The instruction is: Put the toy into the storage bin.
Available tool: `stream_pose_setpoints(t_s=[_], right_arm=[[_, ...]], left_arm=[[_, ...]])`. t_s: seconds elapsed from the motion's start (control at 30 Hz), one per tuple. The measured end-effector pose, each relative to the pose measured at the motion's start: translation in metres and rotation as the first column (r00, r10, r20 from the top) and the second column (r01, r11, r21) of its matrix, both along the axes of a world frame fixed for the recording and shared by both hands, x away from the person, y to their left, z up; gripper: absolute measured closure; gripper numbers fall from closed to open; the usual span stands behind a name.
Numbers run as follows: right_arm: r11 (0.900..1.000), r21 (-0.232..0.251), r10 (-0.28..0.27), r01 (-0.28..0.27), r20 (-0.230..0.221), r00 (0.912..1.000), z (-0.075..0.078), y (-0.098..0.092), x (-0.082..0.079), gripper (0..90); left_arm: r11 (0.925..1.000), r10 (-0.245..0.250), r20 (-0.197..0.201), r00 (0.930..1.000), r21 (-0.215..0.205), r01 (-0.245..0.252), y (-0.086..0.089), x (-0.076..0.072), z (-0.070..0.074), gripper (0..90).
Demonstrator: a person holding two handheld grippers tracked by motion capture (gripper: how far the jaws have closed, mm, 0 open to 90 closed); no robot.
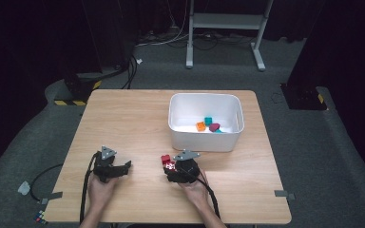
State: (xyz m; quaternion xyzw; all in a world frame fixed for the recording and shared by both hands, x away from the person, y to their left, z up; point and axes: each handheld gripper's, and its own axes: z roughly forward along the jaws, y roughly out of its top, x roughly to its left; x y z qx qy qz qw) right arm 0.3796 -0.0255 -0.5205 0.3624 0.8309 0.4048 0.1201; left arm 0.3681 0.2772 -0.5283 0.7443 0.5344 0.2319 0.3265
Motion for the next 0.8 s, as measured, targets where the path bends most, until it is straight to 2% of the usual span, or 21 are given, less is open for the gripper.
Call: stream_pose_setpoints(t_s=[0.17,0.63,0.8], right_arm=[[1.0,-0.003,-0.006,0.005,-0.019,0.9998,-0.0022,0.0037,0.0022,35.2],[0.999,-0.045,0.0,-0.001,-0.009,1.0,-0.0035,0.0079,0.0048,44.4],[0.997,-0.075,-0.003,0.004,0.018,0.9998,-0.0038,0.0099,0.0027,46.6]], left_arm=[[1.0,0.0,0.0,1.0,0.0,0.0,0.0,0.0,0.0,16.4],[1.0,0.0,0.0,1.0,0.0,0.0,0.0,0.0,0.0,16.5],[1.0,0.0,0.0,1.0,0.0,0.0,0.0,0.0,0.0,16.4]])
